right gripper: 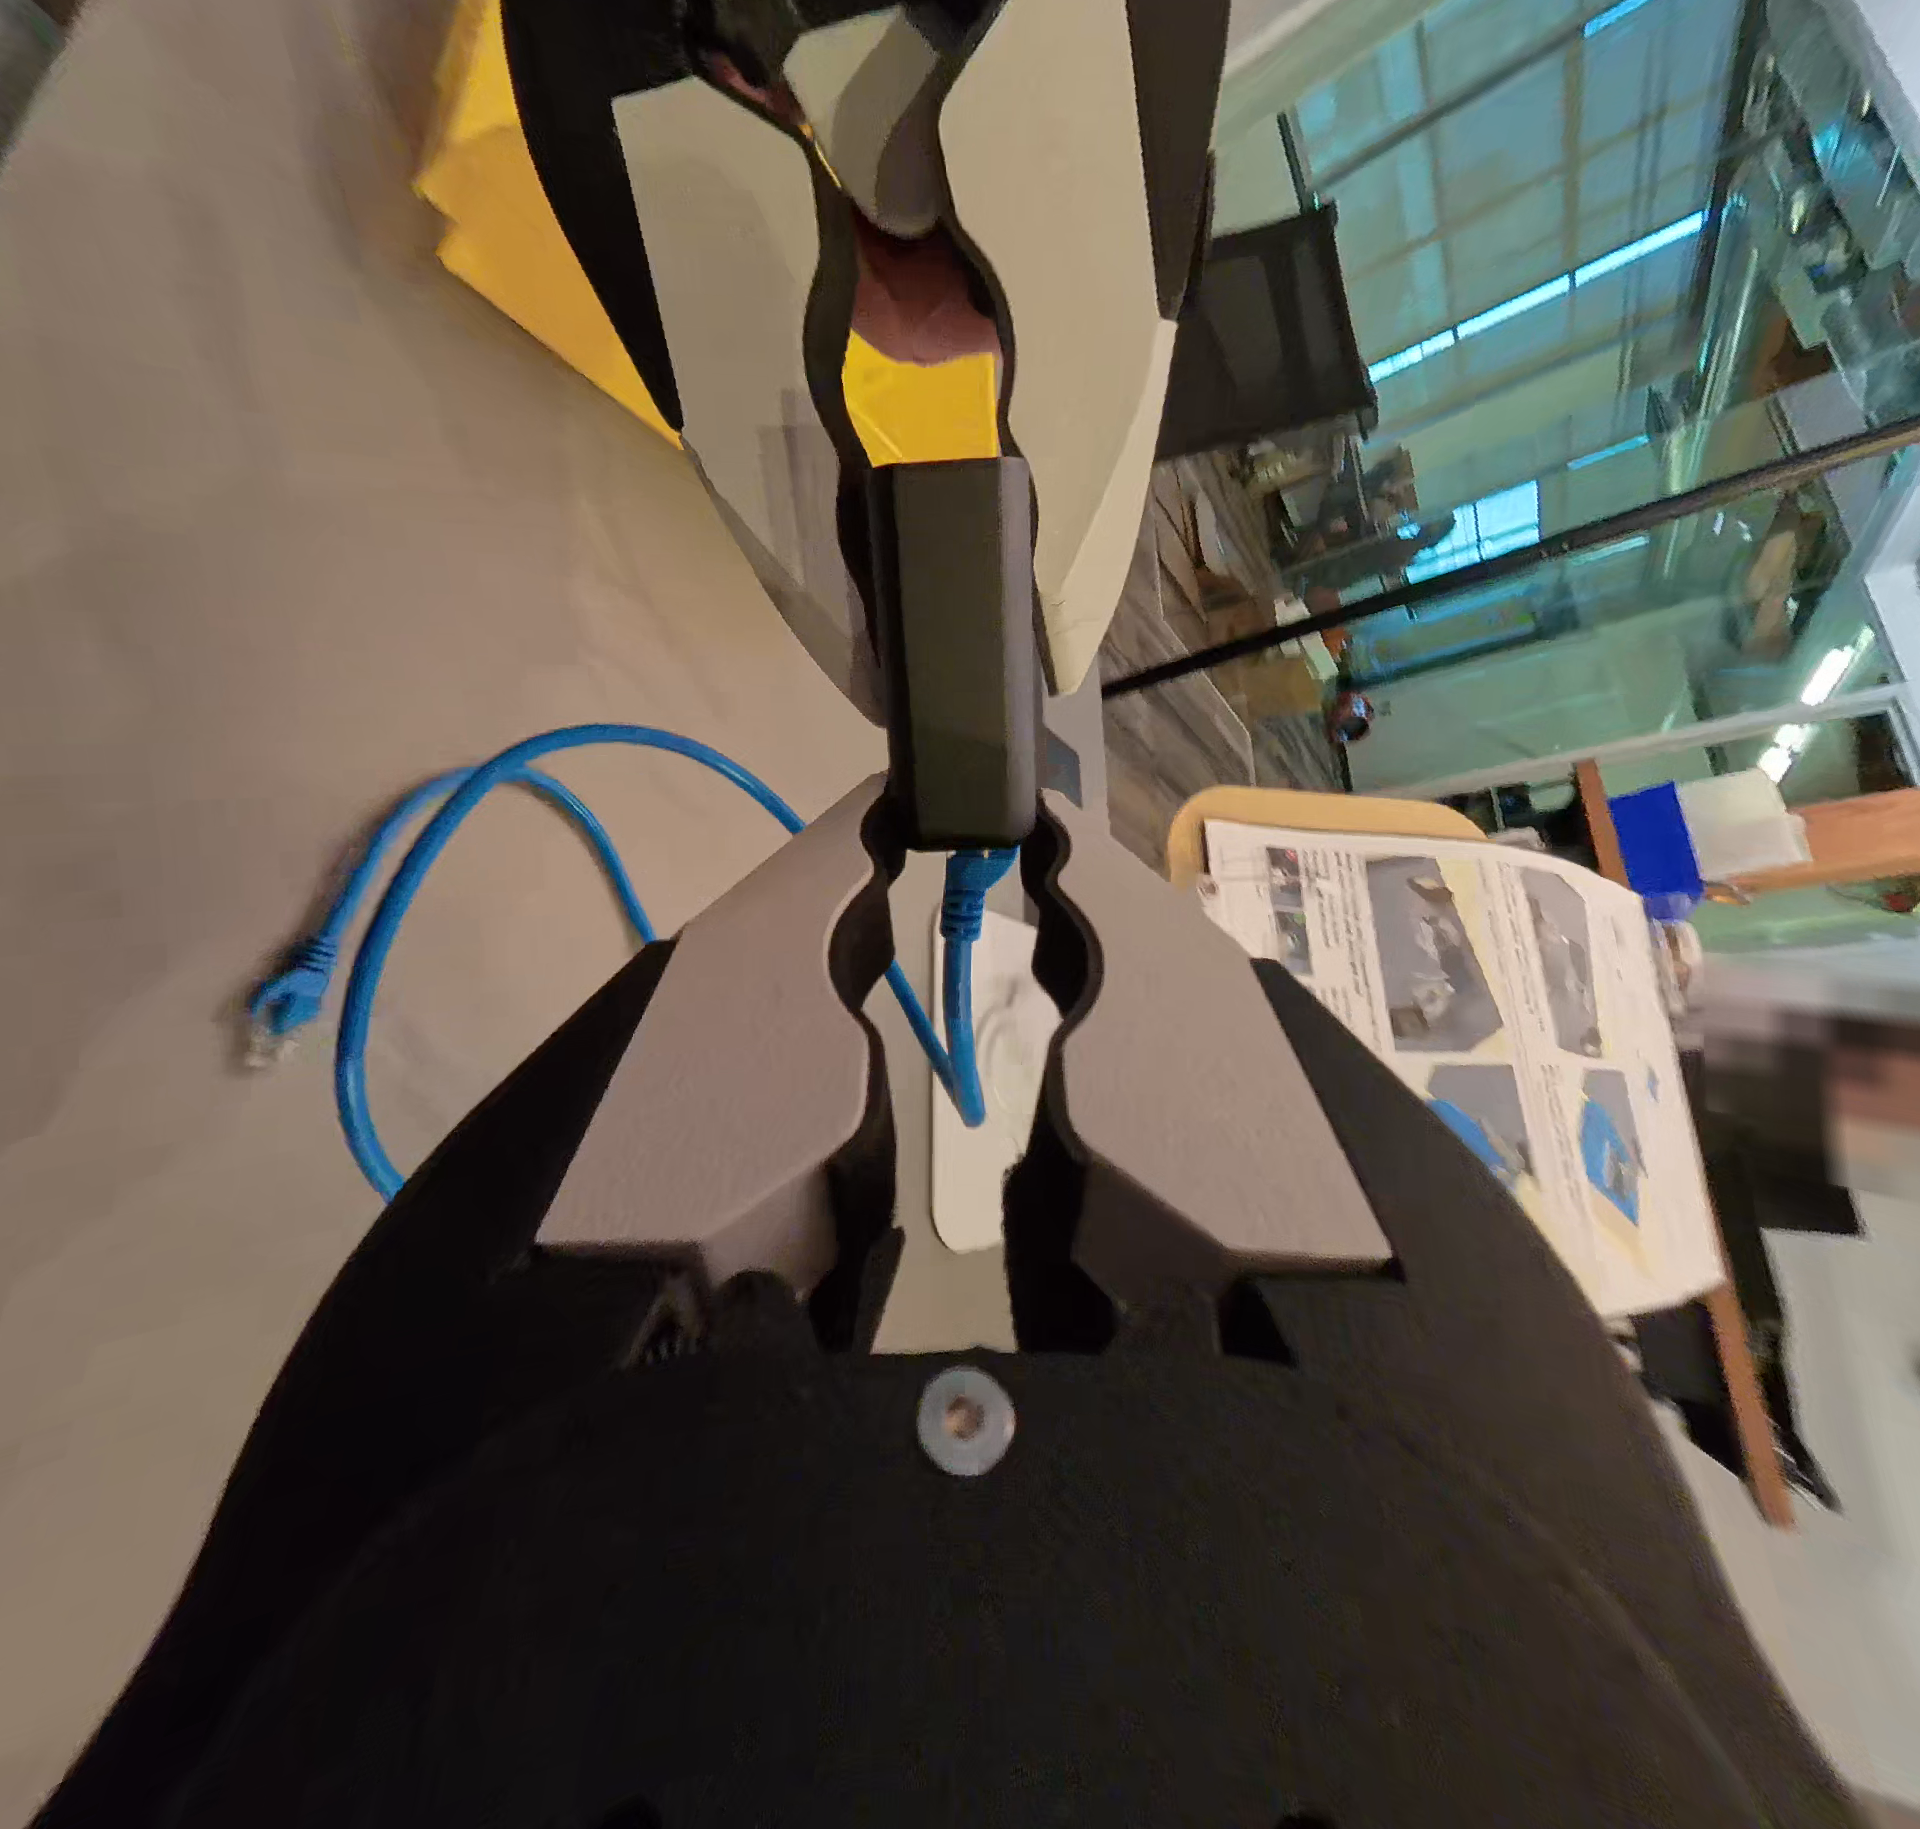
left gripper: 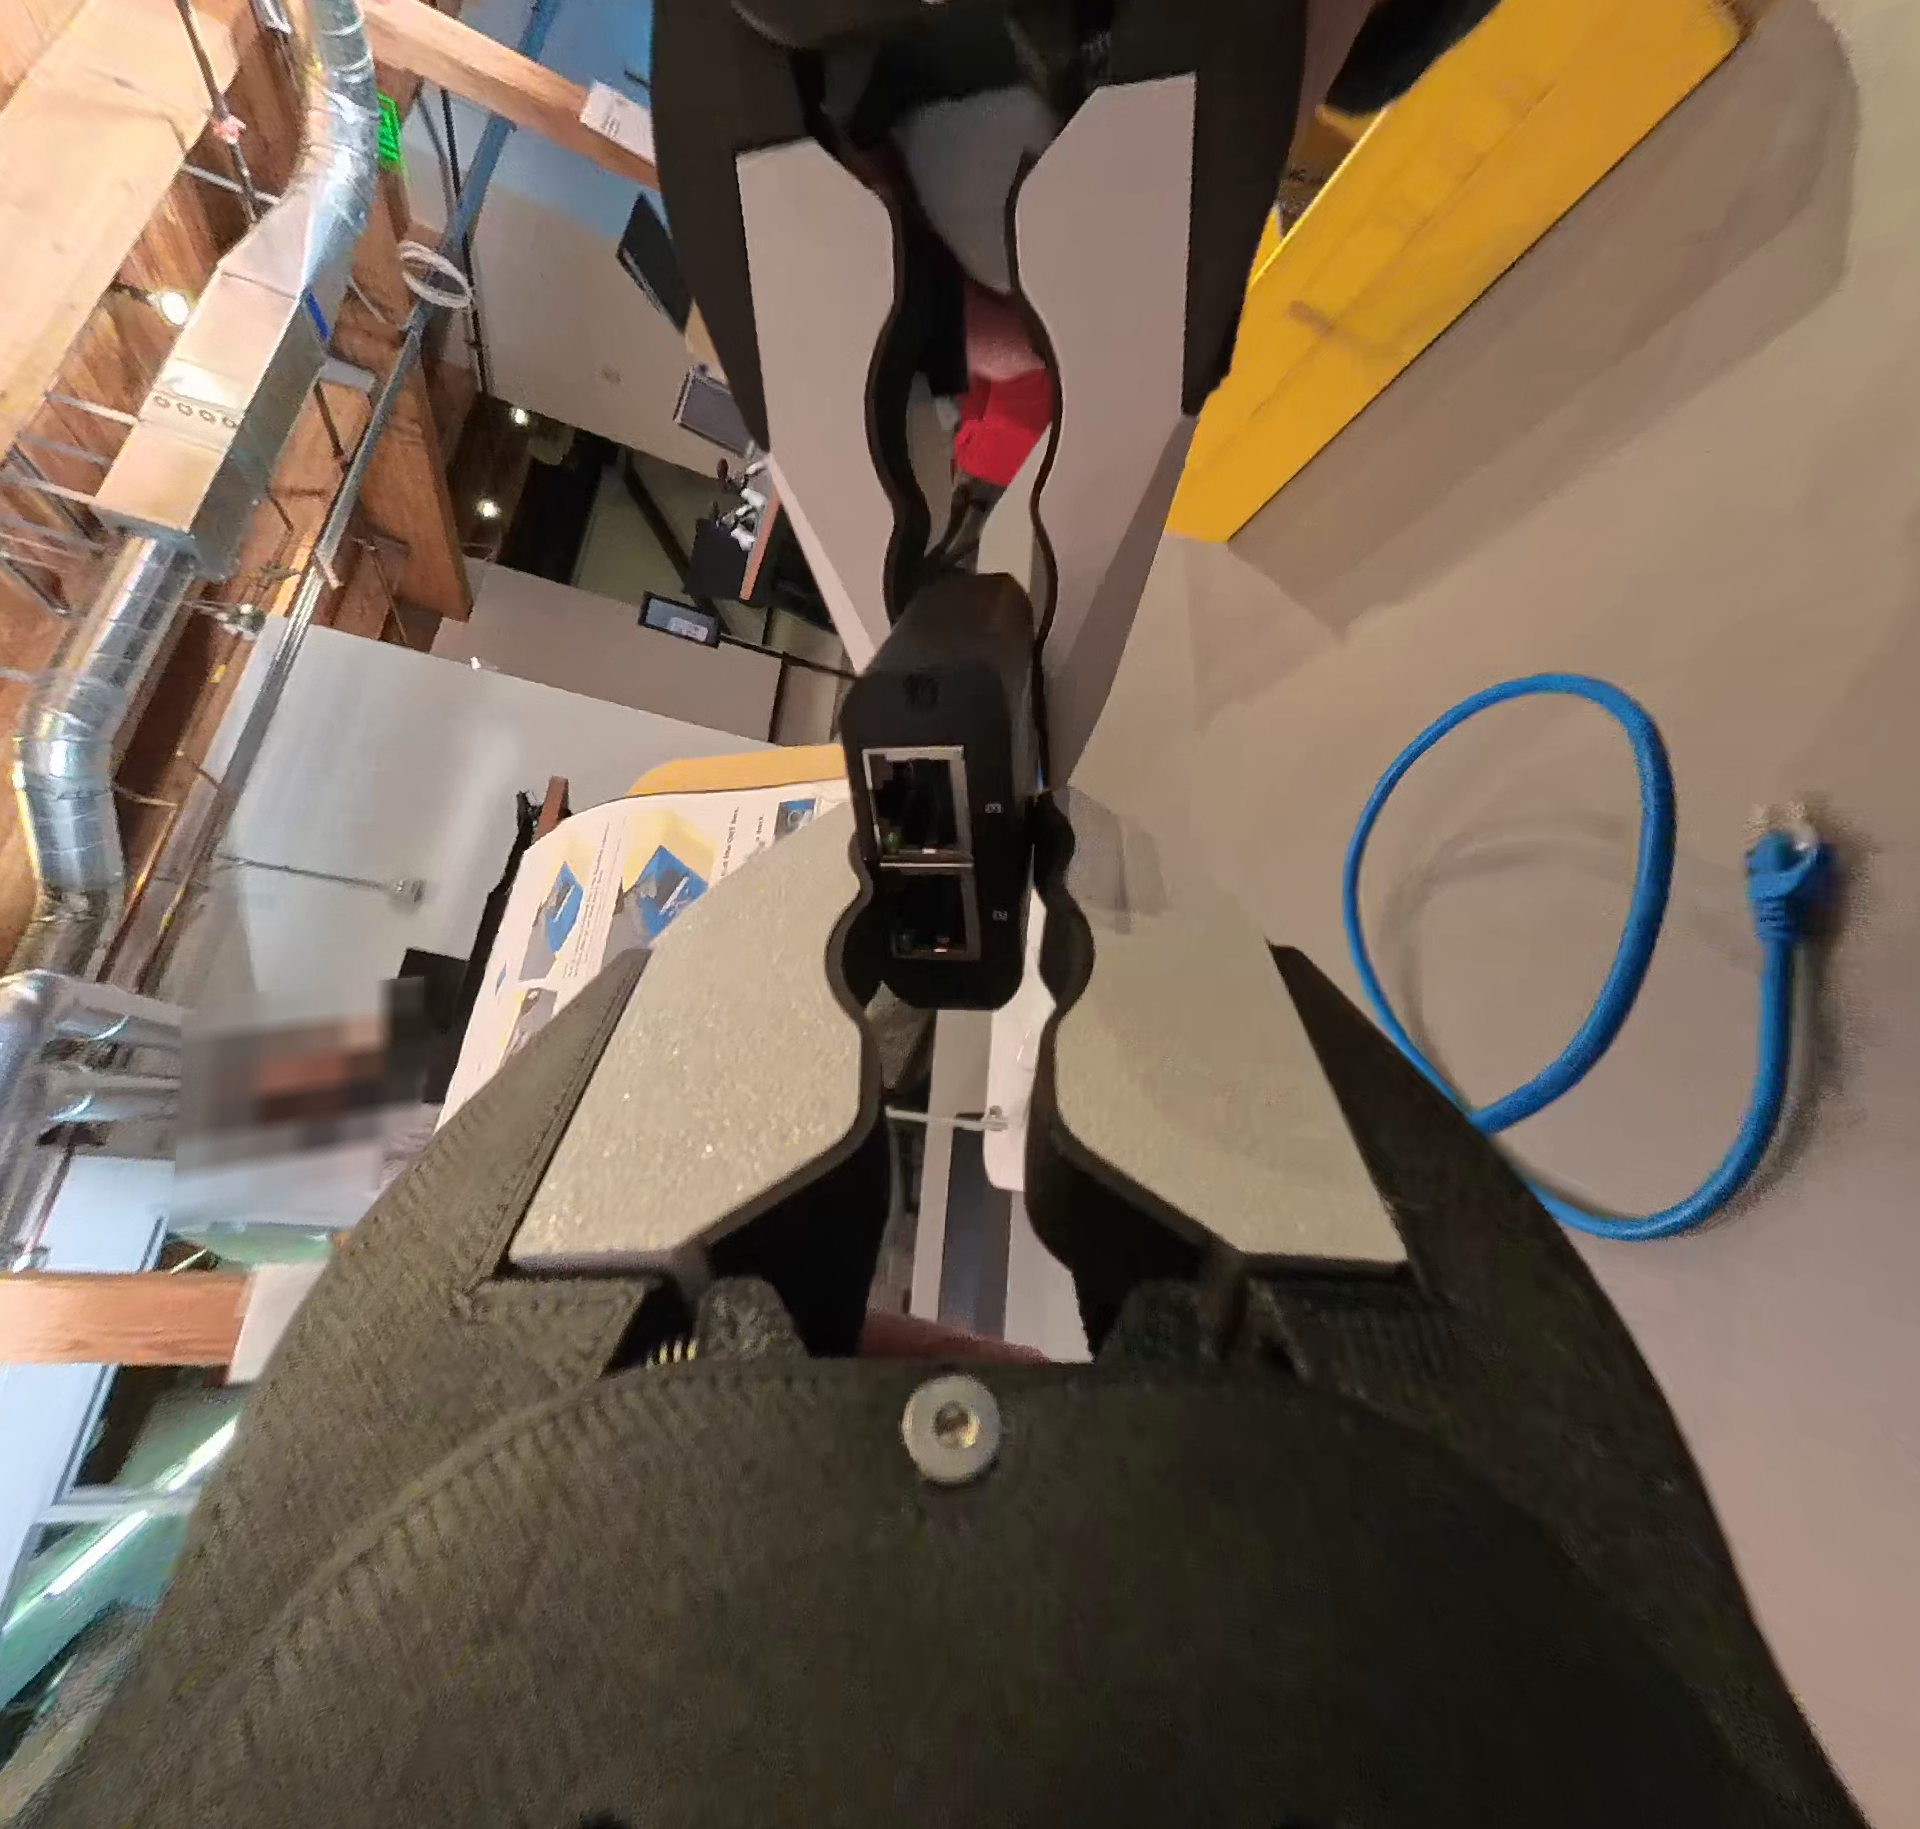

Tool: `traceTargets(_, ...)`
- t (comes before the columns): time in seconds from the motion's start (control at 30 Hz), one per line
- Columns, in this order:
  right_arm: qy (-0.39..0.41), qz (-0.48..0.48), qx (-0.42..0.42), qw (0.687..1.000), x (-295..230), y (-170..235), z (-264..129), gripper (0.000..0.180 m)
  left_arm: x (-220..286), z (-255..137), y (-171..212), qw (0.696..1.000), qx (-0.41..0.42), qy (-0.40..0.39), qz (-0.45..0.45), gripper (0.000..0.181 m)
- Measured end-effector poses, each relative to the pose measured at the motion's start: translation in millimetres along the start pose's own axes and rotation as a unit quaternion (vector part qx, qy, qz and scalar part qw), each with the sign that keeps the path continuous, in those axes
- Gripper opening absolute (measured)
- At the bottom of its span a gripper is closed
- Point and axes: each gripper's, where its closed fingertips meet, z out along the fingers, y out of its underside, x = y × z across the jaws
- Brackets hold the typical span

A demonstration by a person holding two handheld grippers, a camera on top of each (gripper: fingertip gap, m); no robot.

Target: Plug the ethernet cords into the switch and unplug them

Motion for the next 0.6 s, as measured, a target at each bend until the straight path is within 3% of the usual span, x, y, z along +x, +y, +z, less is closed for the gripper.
traceTargets(0.03,0.008,-0.012,-0.019,1.000,1.6,2.3,0.1,0.018,-1.2,2.0,4.0,1.000,-0.013,-0.009,0.002,0.027)
traceTargets(0.17,0.039,-0.071,-0.097,0.992,5.9,8.8,0.5,0.018,-0.4,8.4,12.4,0.998,-0.058,-0.011,-0.009,0.066)
traceTargets(0.3,0.070,-0.109,-0.110,0.985,11.7,4.3,0.7,0.018,6.6,6.2,1.2,0.987,-0.045,0.066,-0.137,0.081)
traceTargets(0.37,0.084,-0.124,-0.115,0.982,14.7,4.9,0.0,0.018,5.6,4.1,2.6,0.964,-0.055,0.112,-0.237,0.102)
traceTargets(0.47,0.102,-0.148,-0.121,0.976,17.0,5.6,1.2,0.018,-0.8,4.9,6.0,0.922,-0.061,0.139,-0.357,0.103)
traceTargets(0.6,0.120,-0.163,-0.117,0.972,16.0,3.0,4.4,0.019,11.1,11.3,2.8,0.875,-0.059,0.170,-0.449,0.088)
